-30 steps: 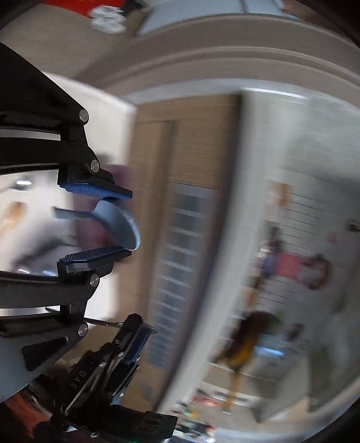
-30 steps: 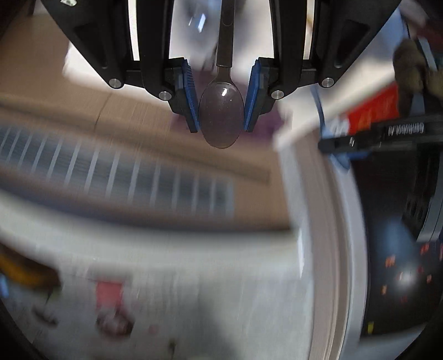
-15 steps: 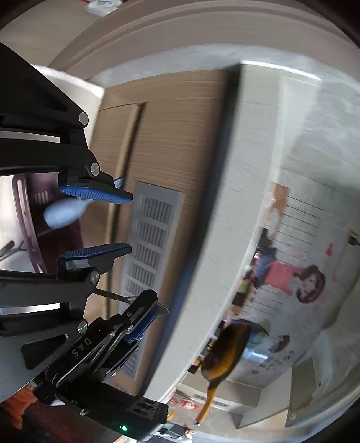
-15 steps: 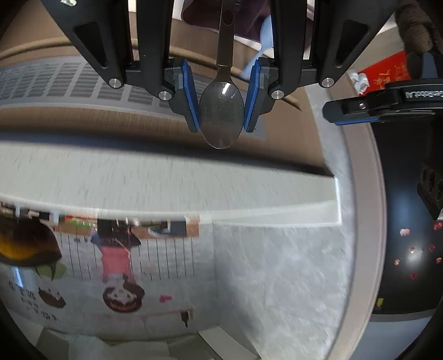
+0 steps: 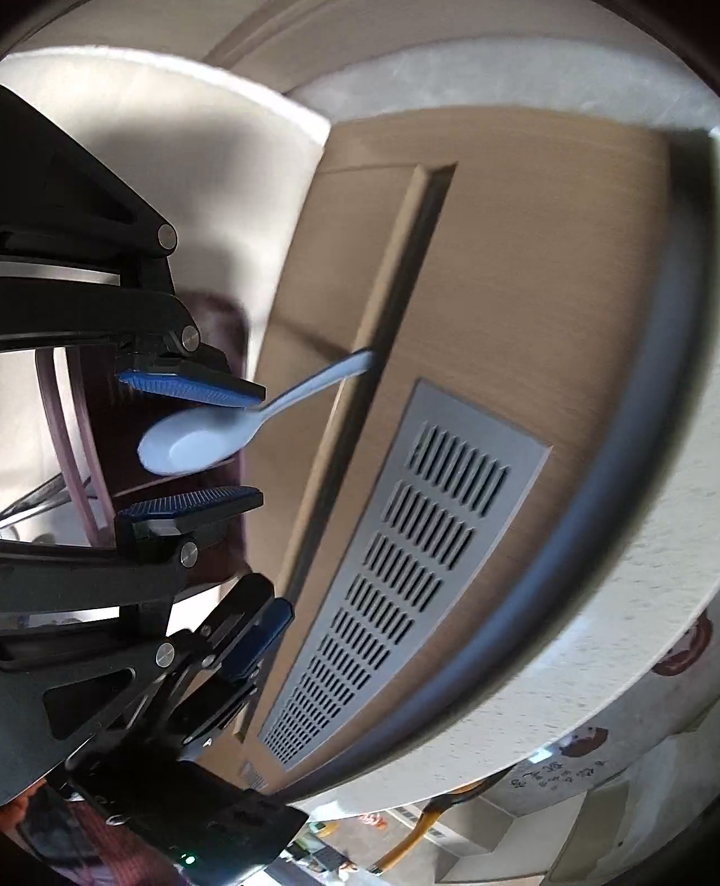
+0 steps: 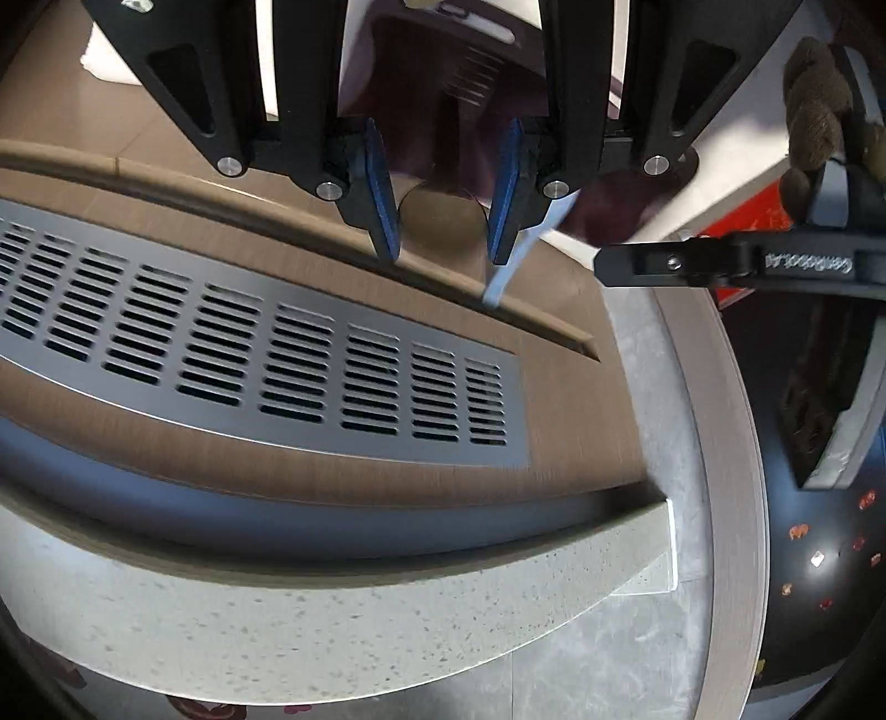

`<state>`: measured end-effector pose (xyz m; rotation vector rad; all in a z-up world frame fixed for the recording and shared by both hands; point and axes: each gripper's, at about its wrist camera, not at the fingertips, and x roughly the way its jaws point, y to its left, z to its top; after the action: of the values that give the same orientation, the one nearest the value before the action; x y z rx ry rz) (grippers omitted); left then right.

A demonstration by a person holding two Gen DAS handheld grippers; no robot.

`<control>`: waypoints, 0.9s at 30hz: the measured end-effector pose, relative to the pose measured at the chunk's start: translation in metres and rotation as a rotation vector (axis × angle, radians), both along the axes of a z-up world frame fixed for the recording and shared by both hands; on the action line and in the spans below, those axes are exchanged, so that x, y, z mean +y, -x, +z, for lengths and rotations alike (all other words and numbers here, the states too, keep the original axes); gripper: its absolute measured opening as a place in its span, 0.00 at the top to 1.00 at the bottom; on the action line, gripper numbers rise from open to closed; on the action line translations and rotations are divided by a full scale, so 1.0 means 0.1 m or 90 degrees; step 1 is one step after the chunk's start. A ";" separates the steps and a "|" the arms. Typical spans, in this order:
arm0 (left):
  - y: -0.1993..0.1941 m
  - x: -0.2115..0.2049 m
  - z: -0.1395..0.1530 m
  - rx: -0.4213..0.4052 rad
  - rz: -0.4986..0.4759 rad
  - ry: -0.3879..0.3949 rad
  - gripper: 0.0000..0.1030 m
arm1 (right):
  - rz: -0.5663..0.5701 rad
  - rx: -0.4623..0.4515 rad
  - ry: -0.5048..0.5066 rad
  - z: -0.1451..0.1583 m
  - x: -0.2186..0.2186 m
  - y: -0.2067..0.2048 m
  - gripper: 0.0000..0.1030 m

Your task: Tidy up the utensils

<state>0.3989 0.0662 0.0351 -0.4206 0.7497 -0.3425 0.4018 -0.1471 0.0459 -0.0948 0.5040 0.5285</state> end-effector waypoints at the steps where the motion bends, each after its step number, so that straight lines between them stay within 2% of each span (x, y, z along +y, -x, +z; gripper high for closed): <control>1: -0.02 -0.02 -0.02 0.006 -0.005 0.003 0.70 | 0.005 0.000 -0.001 -0.01 -0.03 0.03 0.70; 5: -0.03 -0.04 -0.02 0.014 0.018 0.000 0.70 | 0.017 0.010 -0.015 0.04 -0.15 0.14 0.68; 9: 0.22 0.09 0.07 -0.033 0.085 -0.073 0.70 | 0.007 0.037 0.003 0.05 -0.19 0.14 0.68; 12: 0.45 0.28 0.03 -0.042 0.117 -0.089 0.69 | 0.026 0.086 0.006 0.07 -0.10 0.10 0.68; 15: 0.63 0.44 -0.06 -0.031 0.126 -0.076 0.69 | 0.056 0.154 0.002 0.13 0.18 -0.09 0.68; 18: 0.79 0.58 -0.18 -0.015 0.115 -0.066 0.69 | 0.070 0.213 0.030 0.10 0.56 -0.34 0.69; 23: 0.96 0.80 -0.29 -0.014 0.107 -0.050 0.69 | 0.017 0.285 0.091 -0.09 0.99 -0.71 0.69; 27: 0.96 0.96 -0.39 -0.003 0.113 -0.022 0.69 | -0.029 0.296 0.138 -0.28 1.20 -0.85 0.70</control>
<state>0.3032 0.1624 -0.0034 -0.4498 0.7080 -0.1643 0.4872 -0.0270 0.0181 -0.1683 1.0158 0.4491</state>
